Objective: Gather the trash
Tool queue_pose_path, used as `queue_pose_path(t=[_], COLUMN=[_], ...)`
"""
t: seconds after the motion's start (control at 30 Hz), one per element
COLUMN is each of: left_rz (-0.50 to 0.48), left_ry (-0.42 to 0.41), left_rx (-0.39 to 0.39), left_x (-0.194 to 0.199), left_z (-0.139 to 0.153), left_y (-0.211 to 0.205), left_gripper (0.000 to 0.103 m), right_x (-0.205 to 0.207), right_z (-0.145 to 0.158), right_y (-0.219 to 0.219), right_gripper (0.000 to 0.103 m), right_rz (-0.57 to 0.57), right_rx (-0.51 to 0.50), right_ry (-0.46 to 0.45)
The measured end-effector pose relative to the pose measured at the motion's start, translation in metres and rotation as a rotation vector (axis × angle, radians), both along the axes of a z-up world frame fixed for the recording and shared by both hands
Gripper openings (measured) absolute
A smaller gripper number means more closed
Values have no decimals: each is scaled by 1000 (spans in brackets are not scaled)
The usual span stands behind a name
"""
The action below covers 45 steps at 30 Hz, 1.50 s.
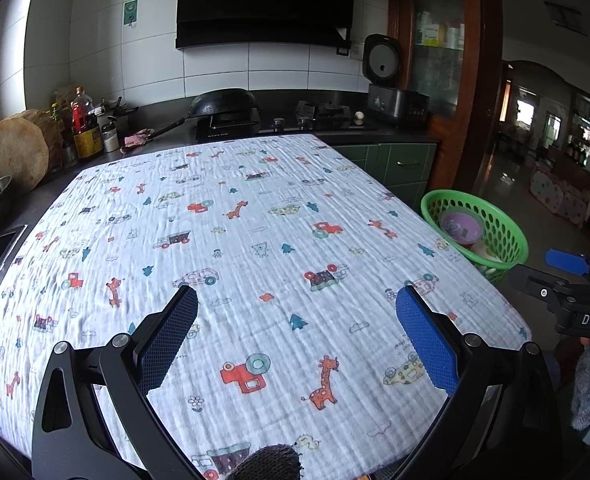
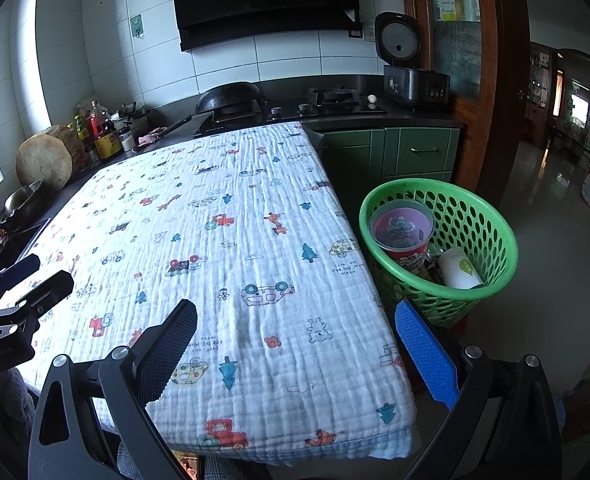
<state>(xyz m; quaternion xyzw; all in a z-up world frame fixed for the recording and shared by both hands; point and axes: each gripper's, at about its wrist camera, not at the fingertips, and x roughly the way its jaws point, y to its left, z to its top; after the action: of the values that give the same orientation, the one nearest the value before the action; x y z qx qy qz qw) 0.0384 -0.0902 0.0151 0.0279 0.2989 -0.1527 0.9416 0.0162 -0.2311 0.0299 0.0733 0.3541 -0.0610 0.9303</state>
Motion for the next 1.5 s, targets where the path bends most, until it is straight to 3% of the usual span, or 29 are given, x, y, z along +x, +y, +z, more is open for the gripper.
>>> queue_pose_path(t=[1.5], left_rz=[3], left_ry=[10], left_rx=[-1], left_x=[1], left_z=[-2], left_y=[-1], left_gripper=[98], right_x=[0], right_z=[-5], right_y=[4], right_gripper=[96], right_rz=[10], right_rx=[-2], right_ry=[9])
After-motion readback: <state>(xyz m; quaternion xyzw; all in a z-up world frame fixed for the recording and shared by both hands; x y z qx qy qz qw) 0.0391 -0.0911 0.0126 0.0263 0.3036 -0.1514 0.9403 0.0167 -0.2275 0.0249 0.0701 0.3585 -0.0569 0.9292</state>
